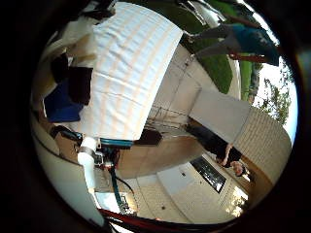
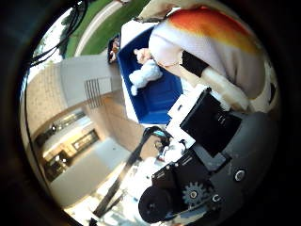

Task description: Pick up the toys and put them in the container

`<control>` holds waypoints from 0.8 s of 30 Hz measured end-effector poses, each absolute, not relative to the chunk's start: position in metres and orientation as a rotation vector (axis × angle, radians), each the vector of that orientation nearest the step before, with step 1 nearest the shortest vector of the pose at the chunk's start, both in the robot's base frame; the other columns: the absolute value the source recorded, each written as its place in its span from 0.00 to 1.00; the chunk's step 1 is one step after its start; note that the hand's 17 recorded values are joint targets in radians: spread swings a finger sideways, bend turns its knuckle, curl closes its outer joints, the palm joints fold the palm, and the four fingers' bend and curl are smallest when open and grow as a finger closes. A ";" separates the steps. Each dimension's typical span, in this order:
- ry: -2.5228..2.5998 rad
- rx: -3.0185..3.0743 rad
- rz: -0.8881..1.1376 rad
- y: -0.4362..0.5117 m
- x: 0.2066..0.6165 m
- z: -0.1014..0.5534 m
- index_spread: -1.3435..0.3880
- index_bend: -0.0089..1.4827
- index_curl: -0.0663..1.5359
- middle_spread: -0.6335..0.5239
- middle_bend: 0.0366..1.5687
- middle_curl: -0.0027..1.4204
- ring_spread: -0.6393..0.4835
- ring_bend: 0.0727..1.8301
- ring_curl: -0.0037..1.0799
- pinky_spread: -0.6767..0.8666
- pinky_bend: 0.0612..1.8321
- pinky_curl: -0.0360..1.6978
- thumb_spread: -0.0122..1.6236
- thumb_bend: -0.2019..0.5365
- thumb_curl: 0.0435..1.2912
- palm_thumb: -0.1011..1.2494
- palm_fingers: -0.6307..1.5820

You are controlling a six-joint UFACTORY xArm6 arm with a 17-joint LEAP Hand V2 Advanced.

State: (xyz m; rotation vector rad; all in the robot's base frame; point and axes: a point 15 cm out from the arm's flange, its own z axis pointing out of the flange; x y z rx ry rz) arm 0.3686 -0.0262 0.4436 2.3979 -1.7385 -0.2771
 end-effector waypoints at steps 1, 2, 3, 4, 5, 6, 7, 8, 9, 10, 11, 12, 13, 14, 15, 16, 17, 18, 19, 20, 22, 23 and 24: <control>-1.714 2.434 -0.269 -0.014 0.365 0.449 0.18 0.46 0.35 0.33 0.77 0.77 0.47 0.82 0.78 0.55 0.78 0.56 0.72 0.25 0.53 0.79 0.61; -1.684 2.471 -0.267 0.000 0.363 0.453 0.17 0.47 0.36 0.33 0.78 0.78 0.47 0.82 0.78 0.55 0.79 0.57 0.72 0.26 0.53 0.79 0.60; -1.658 2.500 -0.268 0.011 0.361 0.455 0.16 0.47 0.38 0.33 0.79 0.78 0.47 0.83 0.78 0.55 0.79 0.57 0.72 0.26 0.53 0.79 0.60; -1.631 2.525 -0.271 0.022 0.359 0.456 0.16 0.47 0.38 0.33 0.79 0.78 0.47 0.83 0.78 0.55 0.79 0.57 0.72 0.26 0.53 0.79 0.60; -1.598 2.552 -0.278 0.034 0.358 0.456 0.16 0.48 0.38 0.33 0.79 0.78 0.47 0.83 0.78 0.55 0.79 0.58 0.72 0.26 0.54 0.79 0.60; -1.567 2.577 -0.290 0.046 0.357 0.455 0.16 0.48 0.39 0.33 0.79 0.78 0.47 0.83 0.78 0.55 0.79 0.58 0.72 0.26 0.54 0.79 0.59; -1.545 2.593 -0.299 0.056 0.356 0.455 0.15 0.48 0.41 0.33 0.80 0.79 0.47 0.84 0.78 0.54 0.80 0.59 0.72 0.26 0.54 0.79 0.59; -1.529 2.600 -0.311 0.067 0.354 0.452 0.15 0.48 0.42 0.33 0.80 0.79 0.47 0.84 0.78 0.54 0.80 0.59 0.72 0.26 0.54 0.79 0.59; -1.518 2.601 -0.321 0.076 0.352 0.450 0.14 0.48 0.44 0.33 0.81 0.79 0.47 0.85 0.79 0.54 0.80 0.60 0.72 0.25 0.54 0.78 0.58; -1.504 2.603 -0.332 0.084 0.350 0.447 0.14 0.48 0.45 0.33 0.82 0.79 0.47 0.85 0.79 0.54 0.80 0.60 0.72 0.25 0.55 0.78 0.57; -1.489 2.596 -0.345 0.093 0.348 0.442 0.14 0.48 0.46 0.33 0.82 0.79 0.47 0.85 0.79 0.54 0.81 0.61 0.72 0.25 0.55 0.78 0.57; -1.477 2.584 -0.361 0.101 0.346 0.435 0.13 0.48 0.48 0.33 0.82 0.79 0.47 0.86 0.79 0.54 0.81 0.61 0.72 0.25 0.55 0.78 0.57; -1.472 2.567 -0.375 0.106 0.345 0.427 0.13 0.48 0.50 0.33 0.83 0.80 0.47 0.86 0.79 0.54 0.81 0.62 0.72 0.25 0.55 0.78 0.56; -1.466 2.548 -0.393 0.111 0.345 0.416 0.12 0.48 0.51 0.33 0.84 0.80 0.47 0.87 0.79 0.53 0.82 0.62 0.73 0.25 0.55 0.77 0.56; -1.461 2.534 -0.406 0.114 0.346 0.407 0.12 0.47 0.52 0.33 0.84 0.80 0.47 0.87 0.79 0.53 0.82 0.62 0.73 0.25 0.55 0.76 0.56; -1.461 2.521 -0.416 0.116 0.348 0.396 0.12 0.47 0.54 0.33 0.84 0.80 0.47 0.88 0.79 0.53 0.82 0.63 0.73 0.24 0.55 0.74 0.55; -1.464 2.506 -0.425 0.119 0.351 0.383 0.12 0.47 0.56 0.33 0.85 0.80 0.47 0.88 0.79 0.53 0.81 0.63 0.74 0.23 0.54 0.73 0.54; -1.466 2.493 -0.435 0.121 0.354 0.370 0.11 0.47 0.58 0.34 0.85 0.80 0.47 0.89 0.79 0.53 0.81 0.64 0.74 0.24 0.54 0.72 0.54; -1.466 2.479 -0.445 0.122 0.355 0.359 0.11 0.47 0.60 0.34 0.85 0.79 0.47 0.88 0.79 0.52 0.81 0.64 0.75 0.24 0.53 0.71 0.53; -1.464 2.461 -0.461 0.122 0.355 0.347 0.11 0.47 0.62 0.34 0.85 0.79 0.47 0.89 0.78 0.52 0.81 0.64 0.75 0.24 0.52 0.71 0.54; -1.458 2.444 -0.478 0.122 0.353 0.331 0.13 0.47 0.64 0.35 0.84 0.76 0.49 0.86 0.75 0.53 0.78 0.63 0.76 0.24 0.50 0.70 0.56; -1.444 2.418 -0.509 0.120 0.346 0.318 0.13 0.47 0.64 0.35 0.84 0.76 0.49 0.86 0.75 0.53 0.78 0.63 0.76 0.24 0.50 0.70 0.56; -1.436 2.402 -0.526 0.119 0.342 0.311 0.14 0.47 0.65 0.36 0.83 0.75 0.50 0.85 0.74 0.53 0.78 0.63 0.76 0.24 0.49 0.70 0.56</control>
